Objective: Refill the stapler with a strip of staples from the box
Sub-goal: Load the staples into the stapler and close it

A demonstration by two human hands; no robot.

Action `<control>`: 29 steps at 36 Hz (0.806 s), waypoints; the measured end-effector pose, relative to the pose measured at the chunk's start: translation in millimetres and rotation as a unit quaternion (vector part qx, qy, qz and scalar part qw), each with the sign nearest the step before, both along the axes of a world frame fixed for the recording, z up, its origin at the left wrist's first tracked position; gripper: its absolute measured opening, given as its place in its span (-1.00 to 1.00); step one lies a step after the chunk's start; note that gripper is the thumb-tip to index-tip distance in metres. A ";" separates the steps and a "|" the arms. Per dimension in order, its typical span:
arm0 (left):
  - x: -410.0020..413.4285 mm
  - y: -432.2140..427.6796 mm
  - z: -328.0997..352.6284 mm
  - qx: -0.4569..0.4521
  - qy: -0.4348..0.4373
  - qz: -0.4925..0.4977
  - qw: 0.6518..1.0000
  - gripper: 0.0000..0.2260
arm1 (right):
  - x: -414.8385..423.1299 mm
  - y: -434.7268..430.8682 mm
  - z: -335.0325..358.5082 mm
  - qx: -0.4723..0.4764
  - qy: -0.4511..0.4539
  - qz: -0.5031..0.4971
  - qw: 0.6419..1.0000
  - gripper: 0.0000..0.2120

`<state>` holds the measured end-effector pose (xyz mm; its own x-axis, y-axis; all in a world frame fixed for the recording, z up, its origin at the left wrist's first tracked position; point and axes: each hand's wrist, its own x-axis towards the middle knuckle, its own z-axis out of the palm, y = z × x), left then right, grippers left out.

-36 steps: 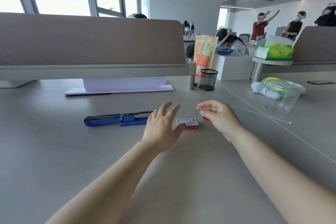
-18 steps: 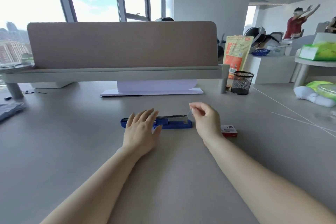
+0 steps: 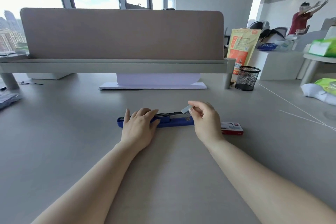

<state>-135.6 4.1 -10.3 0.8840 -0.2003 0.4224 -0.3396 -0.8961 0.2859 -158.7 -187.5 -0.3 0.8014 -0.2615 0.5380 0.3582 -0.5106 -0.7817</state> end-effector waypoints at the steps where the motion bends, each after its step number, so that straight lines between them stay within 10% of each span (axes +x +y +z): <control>1: 0.6 0.8 -0.2 -0.009 -0.006 -0.001 1.000 -0.68 | 0.5 0.1 -0.2 0.005 0.003 0.003 1.000 -0.77; 29: 0.6 5.2 -0.6 -0.063 -0.019 -0.029 0.997 -0.81 | 7.7 -3.7 -6.1 -0.022 0.025 0.015 0.999 -0.96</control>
<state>-134.9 9.3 -10.9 0.8556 -0.1933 0.4803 -0.4018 -0.8328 0.3807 -150.9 -191.2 -6.4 0.8351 -0.2137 0.5068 0.3341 -0.5350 -0.7760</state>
